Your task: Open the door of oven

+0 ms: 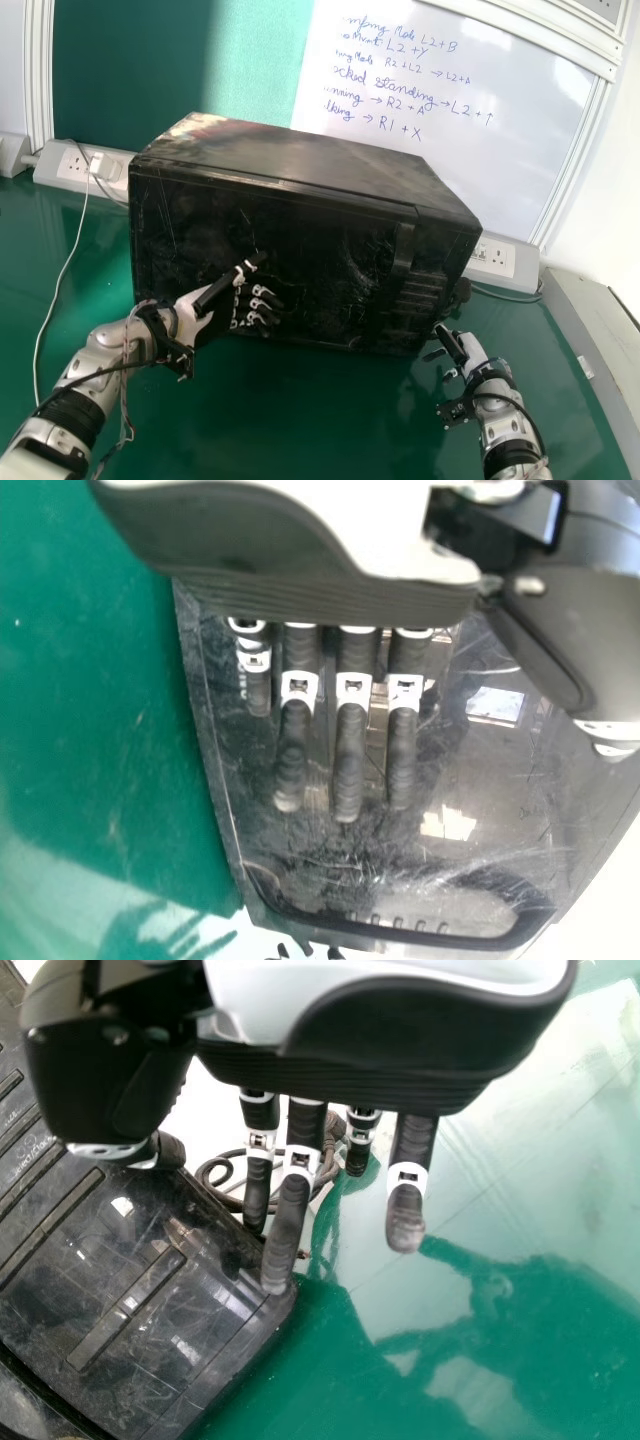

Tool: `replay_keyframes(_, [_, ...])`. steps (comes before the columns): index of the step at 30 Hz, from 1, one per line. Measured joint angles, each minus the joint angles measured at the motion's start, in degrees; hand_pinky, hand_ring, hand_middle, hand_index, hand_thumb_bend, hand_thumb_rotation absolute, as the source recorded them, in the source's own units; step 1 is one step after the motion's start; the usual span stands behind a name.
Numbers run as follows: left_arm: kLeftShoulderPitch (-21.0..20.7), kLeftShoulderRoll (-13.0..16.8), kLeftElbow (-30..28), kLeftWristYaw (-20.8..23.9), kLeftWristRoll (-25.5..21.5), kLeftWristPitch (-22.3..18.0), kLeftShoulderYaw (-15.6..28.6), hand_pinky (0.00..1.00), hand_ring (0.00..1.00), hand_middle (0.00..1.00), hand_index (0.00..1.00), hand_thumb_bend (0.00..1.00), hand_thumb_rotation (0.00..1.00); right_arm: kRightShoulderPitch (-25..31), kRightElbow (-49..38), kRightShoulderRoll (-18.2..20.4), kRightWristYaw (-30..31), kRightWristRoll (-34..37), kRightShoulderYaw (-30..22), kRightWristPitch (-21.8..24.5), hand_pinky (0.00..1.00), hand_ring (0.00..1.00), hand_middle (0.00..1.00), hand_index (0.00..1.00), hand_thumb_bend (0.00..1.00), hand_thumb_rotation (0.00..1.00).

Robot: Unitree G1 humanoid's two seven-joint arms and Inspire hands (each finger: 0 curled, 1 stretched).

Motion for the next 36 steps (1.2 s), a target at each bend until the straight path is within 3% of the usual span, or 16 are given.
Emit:
replay_keyframes(2, [0.00, 0.02, -0.20, -0.61, -0.13, 0.18, 0.00, 0.26, 0.39, 0.49, 0.49, 0.50, 0.10, 0.00, 0.00, -0.01, 0.00, -0.01, 0.06, 0.00, 0.14, 0.22, 0.38, 0.69, 0.55, 0.58])
replay_keyframes(3, [0.02, 0.02, -0.53, -0.89, -0.15, 0.41, 0.00, 0.26, 0.39, 0.50, 0.54, 0.56, 0.34, 0.00, 0.00, -0.02, 0.00, 0.00, 0.05, 0.00, 0.14, 0.21, 0.38, 0.69, 0.54, 0.56])
replay_keyframes(4, [0.05, 0.02, -1.24, -1.04, -0.22, 0.82, 0.00, 0.27, 0.40, 0.51, 0.57, 0.59, 0.47, 0.00, 0.00, -0.03, -0.01, 0.00, 0.04, 0.00, 0.13, 0.21, 0.38, 0.70, 0.54, 0.56])
replay_keyframes(6, [0.15, 0.02, -3.20, -1.25, -1.02, 1.76, 0.00, 0.28, 0.41, 0.53, 0.60, 0.64, 0.58, -0.01, 0.00, -0.03, -0.01, 0.00, 0.06, 0.03, 0.14, 0.21, 0.38, 0.70, 0.55, 0.57])
replay_keyframes(11, [0.93, -0.06, -8.38, -1.35, -2.30, 3.63, 0.00, 0.31, 0.46, 0.58, 0.62, 0.73, 0.65, -0.07, 0.00, 0.01, -0.02, -0.12, 0.26, 0.12, 0.13, 0.21, 0.38, 0.69, 0.58, 0.63])
replay_keyframes(18, [3.04, -0.32, -11.54, -3.99, -6.81, 6.86, 0.42, 0.36, 0.57, 0.70, 0.68, 0.83, 0.80, -0.07, -0.01, 0.00, 0.00, -0.12, 0.25, 0.15, 0.13, 0.20, 0.37, 0.69, 0.55, 0.61])
replay_keyframes(25, [4.56, -1.46, -16.15, -5.06, -12.36, 10.66, 2.47, 0.38, 0.60, 0.73, 0.72, 0.91, 0.93, -0.10, -0.03, 0.07, 0.07, -0.02, 0.18, 0.69, 0.14, 0.21, 0.38, 0.71, 0.55, 0.59])
replay_keyframes(29, [5.43, -2.31, -17.59, -5.95, -14.55, 11.82, 2.70, 0.40, 0.64, 0.78, 0.78, 0.96, 0.95, -0.10, -0.04, 0.06, 0.50, 0.08, 0.06, 0.67, 0.13, 0.21, 0.38, 0.71, 0.56, 0.58])
replay_keyframes(31, [5.46, -2.45, -17.73, -6.79, -15.48, 11.79, 3.12, 0.42, 0.68, 0.81, 0.82, 0.97, 0.94, -0.10, -0.04, 0.05, 0.73, 0.20, -0.17, 0.67, 0.14, 0.22, 0.39, 0.72, 0.62, 0.60])
replay_keyframes(36, [5.45, -3.18, -16.80, -9.32, -17.76, 11.08, 4.44, 0.46, 0.75, 0.87, 0.88, 1.00, 0.91, -0.10, -0.05, 0.05, 0.86, 0.19, -0.18, 0.56, 0.14, 0.22, 0.38, 0.74, 0.64, 0.62])
